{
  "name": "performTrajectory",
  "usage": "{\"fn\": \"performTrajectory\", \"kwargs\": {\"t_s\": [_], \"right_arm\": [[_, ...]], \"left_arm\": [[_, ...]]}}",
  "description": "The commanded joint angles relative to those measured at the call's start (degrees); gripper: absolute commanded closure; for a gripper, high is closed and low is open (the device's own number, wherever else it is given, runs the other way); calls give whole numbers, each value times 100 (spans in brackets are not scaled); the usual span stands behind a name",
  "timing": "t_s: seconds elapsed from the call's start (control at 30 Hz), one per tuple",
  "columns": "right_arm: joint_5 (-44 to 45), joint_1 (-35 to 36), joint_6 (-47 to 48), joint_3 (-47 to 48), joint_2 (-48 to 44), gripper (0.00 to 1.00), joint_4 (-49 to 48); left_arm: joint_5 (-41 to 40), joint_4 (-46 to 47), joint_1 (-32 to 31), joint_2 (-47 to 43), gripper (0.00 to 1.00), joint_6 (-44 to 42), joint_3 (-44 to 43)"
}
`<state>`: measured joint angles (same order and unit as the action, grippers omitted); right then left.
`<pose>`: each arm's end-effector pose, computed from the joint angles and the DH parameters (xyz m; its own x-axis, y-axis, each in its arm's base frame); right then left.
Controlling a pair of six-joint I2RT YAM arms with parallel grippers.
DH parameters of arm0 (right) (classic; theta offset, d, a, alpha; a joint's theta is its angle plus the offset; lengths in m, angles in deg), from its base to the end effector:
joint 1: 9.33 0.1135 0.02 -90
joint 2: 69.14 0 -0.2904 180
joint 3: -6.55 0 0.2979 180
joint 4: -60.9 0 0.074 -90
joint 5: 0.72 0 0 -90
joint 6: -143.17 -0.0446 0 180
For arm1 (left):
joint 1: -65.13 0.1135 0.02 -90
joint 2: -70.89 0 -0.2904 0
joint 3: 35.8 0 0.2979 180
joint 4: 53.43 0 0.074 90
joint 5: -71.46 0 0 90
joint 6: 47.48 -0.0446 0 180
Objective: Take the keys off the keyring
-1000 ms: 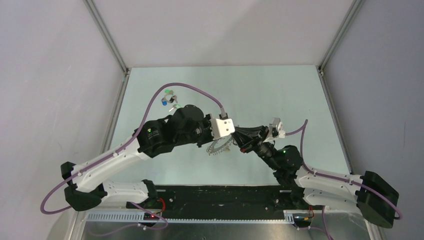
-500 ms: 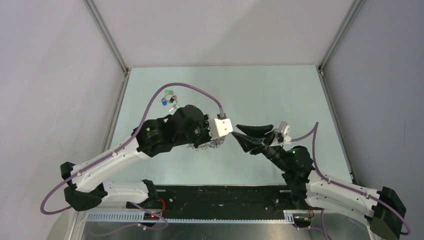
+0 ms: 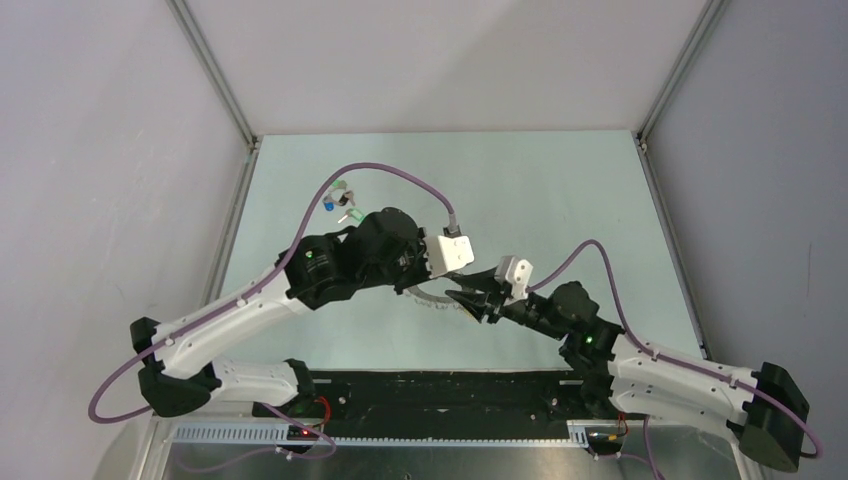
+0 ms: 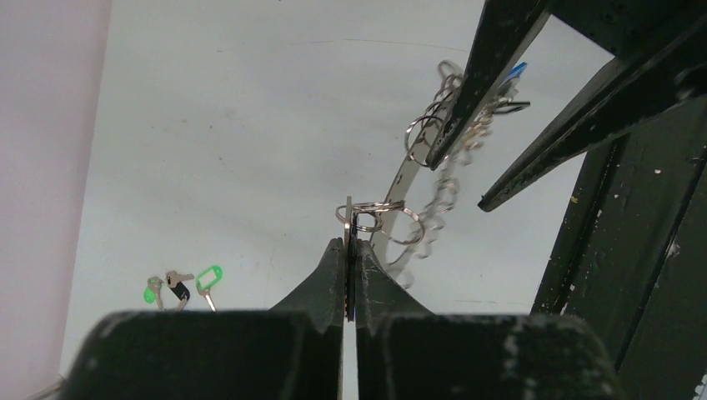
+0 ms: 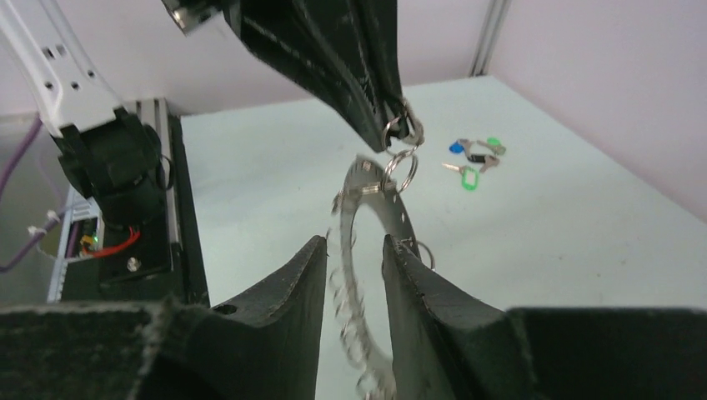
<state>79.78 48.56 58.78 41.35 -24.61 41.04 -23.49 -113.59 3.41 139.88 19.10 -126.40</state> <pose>0.1122 0.1926 0.2876 0.1832 0.1105 -0.9769 -0.9082 0.3993 -0.1251 0.1386 -0.2496 0.4205 0.0651 0.7148 -0.6963 0.8931 0.2695 0.3602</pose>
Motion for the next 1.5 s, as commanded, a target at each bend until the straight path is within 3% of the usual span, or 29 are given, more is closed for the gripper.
{"fn": "performTrajectory", "kwargs": {"t_s": [0.0, 0.47, 1.13, 1.3, 1.47], "right_arm": [[345, 73, 395, 303, 162, 65, 286], [149, -98, 404, 756, 424, 65, -104], [-584, -913, -278, 1806, 2212, 69, -952], [-732, -1075, -347, 1945, 2521, 79, -1163], [-957, -1227, -493, 2060, 2775, 80, -1378]], "left_arm": [[29, 404, 24, -48, 100, 63, -151], [683, 644, 603, -138, 100, 511, 32], [728, 837, 1237, -111, 100, 534, 105], [1054, 890, 1549, -65, 100, 592, 47], [1482, 951, 1749, -49, 100, 614, 61]]}}
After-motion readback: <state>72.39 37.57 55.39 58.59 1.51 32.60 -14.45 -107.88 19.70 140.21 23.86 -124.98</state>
